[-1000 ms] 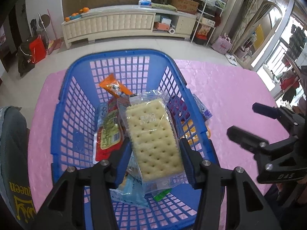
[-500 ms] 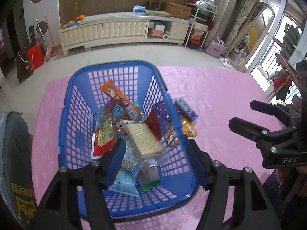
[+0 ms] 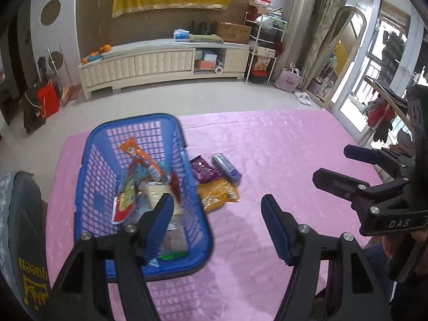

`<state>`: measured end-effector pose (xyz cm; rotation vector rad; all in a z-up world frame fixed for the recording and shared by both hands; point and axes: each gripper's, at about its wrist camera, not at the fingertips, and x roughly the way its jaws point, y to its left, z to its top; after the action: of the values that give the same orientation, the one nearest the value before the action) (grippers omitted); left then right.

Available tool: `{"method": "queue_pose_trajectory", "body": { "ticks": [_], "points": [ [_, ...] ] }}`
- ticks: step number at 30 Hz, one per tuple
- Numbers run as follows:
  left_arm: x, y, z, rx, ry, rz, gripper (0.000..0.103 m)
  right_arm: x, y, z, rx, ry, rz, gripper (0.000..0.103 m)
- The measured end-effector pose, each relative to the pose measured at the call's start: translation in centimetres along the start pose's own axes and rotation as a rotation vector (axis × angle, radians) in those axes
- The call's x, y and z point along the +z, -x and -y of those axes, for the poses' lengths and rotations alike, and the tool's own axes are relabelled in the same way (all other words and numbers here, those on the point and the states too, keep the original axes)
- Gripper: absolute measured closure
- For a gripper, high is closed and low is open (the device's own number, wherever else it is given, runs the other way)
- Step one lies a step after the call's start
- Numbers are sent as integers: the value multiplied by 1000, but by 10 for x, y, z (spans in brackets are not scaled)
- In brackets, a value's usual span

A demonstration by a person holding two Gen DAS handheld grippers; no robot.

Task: Organize snacks
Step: 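Move both tools away from the basket toward the remaining packets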

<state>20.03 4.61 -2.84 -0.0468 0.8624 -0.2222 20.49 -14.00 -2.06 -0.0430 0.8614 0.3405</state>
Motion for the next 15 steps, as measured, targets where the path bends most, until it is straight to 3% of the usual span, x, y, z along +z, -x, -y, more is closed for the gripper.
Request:
{"method": "queue_pose_trajectory", "body": {
  "ticks": [8, 14, 15],
  "points": [
    [-6, -13, 47, 47, -35, 20, 38, -17, 19, 30, -21, 36, 13, 0],
    [-13, -37, 73, 28, -30, -6, 38, -30, 13, 58, -28, 36, -16, 0],
    [-14, -42, 78, 32, -34, -12, 33, -32, 11, 63, -30, 38, -19, 0]
  ]
}}
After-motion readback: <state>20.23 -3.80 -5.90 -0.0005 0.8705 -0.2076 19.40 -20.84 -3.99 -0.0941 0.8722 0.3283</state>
